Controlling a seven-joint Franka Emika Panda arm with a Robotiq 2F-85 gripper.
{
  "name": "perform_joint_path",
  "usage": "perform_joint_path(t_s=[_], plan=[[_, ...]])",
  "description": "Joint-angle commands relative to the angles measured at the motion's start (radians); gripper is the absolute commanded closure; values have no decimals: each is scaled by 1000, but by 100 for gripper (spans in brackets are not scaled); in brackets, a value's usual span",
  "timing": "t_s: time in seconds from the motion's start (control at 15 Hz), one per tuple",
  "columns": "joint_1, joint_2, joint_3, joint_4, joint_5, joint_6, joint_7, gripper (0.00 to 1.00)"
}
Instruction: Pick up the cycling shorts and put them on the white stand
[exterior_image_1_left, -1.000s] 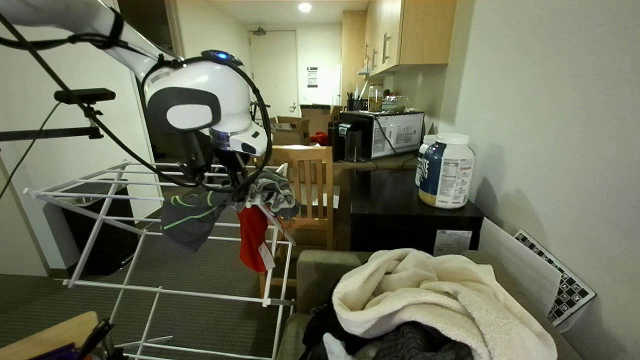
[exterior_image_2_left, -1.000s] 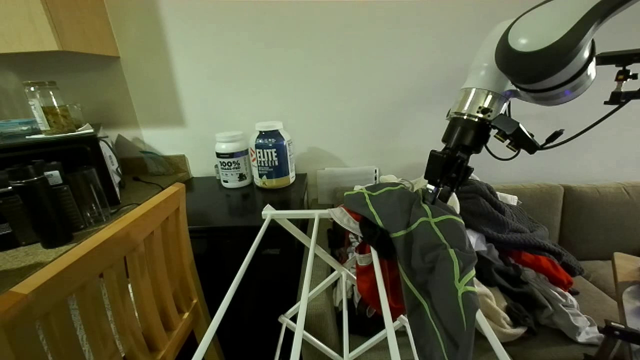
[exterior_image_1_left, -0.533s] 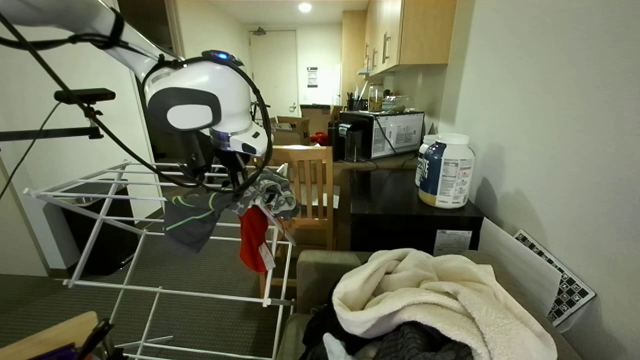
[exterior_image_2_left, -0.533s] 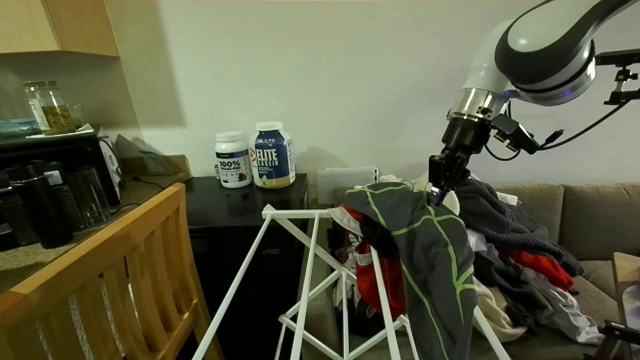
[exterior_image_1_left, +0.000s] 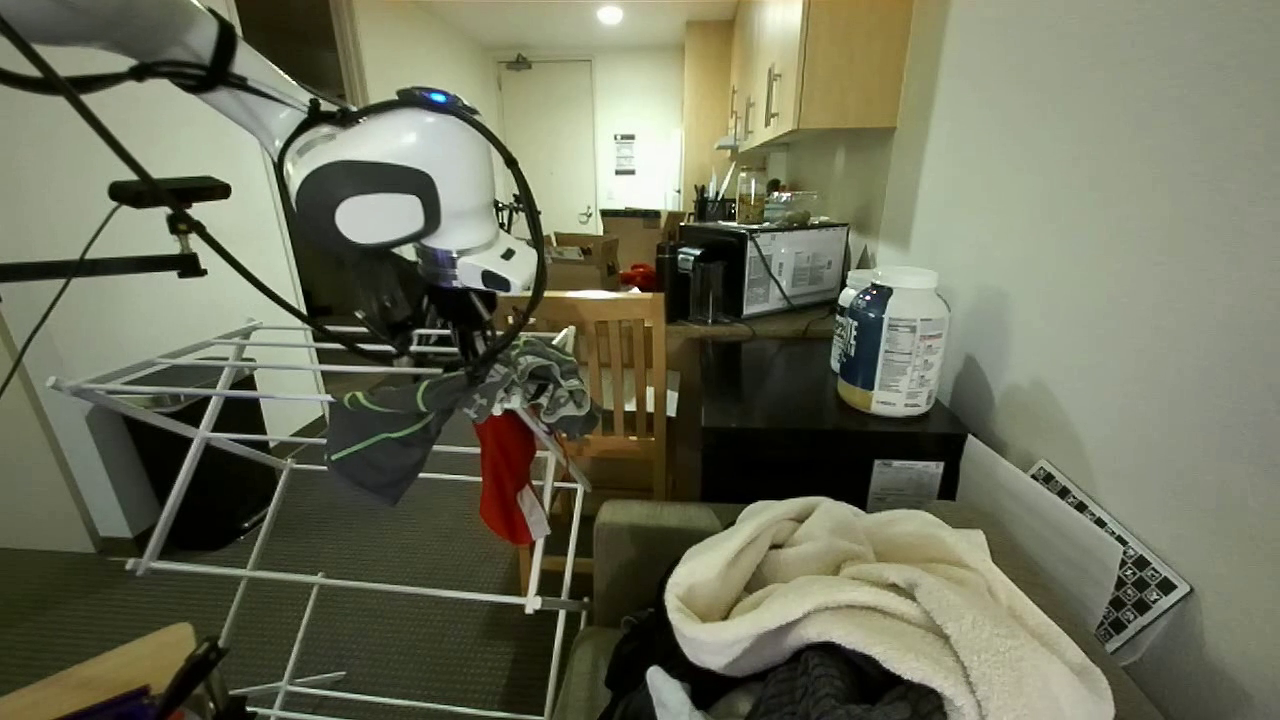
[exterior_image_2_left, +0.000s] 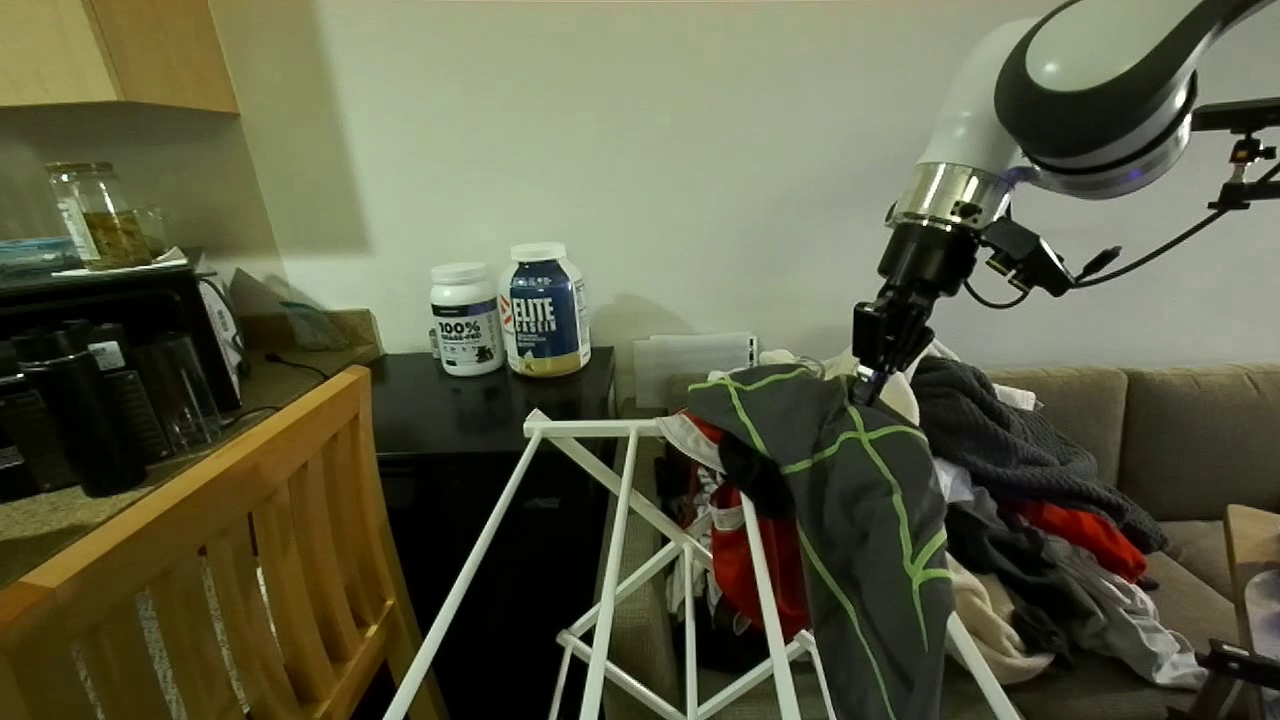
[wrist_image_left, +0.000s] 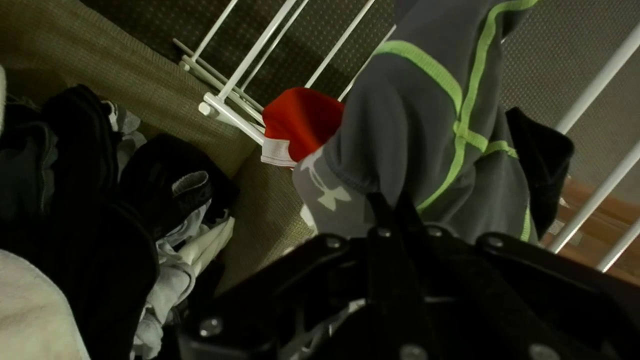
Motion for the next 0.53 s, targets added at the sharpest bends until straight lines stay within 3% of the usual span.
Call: perform_joint_path(t_s=[0.0,0.47], plan=[[-10,-45,26,63,-82,-60,69,99],[5,-75,49,222,-102,-162,80,99]])
